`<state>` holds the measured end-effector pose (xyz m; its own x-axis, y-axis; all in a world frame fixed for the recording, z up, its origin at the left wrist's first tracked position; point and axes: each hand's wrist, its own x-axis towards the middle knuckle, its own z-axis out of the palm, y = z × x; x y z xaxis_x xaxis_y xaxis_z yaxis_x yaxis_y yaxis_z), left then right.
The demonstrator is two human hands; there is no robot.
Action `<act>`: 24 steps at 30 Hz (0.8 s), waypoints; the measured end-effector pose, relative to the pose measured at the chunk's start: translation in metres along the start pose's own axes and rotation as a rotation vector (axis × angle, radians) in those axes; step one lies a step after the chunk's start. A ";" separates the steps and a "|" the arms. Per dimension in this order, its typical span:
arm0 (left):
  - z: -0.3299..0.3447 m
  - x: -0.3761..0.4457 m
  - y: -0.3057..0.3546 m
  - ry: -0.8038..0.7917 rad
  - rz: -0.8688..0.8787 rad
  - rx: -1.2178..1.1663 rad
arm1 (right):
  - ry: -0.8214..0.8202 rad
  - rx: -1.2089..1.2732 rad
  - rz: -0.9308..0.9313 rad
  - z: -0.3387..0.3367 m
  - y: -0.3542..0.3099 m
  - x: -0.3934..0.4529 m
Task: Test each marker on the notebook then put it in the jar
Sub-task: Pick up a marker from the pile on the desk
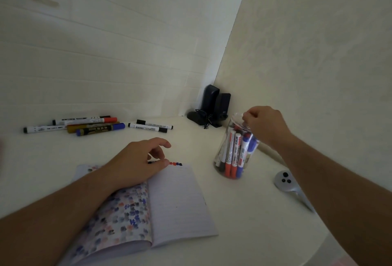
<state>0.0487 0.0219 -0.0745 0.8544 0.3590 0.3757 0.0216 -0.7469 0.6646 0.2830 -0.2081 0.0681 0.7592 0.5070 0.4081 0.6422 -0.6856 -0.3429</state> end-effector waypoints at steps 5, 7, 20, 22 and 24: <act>0.000 0.002 -0.002 -0.011 0.006 0.023 | 0.450 -0.105 -0.370 0.018 -0.015 -0.022; 0.002 0.003 -0.004 -0.005 0.011 0.043 | 0.435 -0.009 -0.621 0.034 -0.040 -0.036; 0.002 0.011 -0.006 0.041 0.134 0.321 | -0.398 0.010 -0.369 0.226 -0.132 0.035; 0.003 0.010 -0.006 0.054 0.155 0.328 | -0.386 -0.014 -0.365 0.236 -0.133 0.047; 0.003 0.011 -0.006 0.065 0.155 0.334 | -0.388 -0.040 -0.374 0.240 -0.133 0.055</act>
<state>0.0591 0.0282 -0.0760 0.8263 0.2539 0.5028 0.0717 -0.9328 0.3533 0.2648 0.0367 -0.0664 0.4674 0.8710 0.1512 0.8776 -0.4365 -0.1982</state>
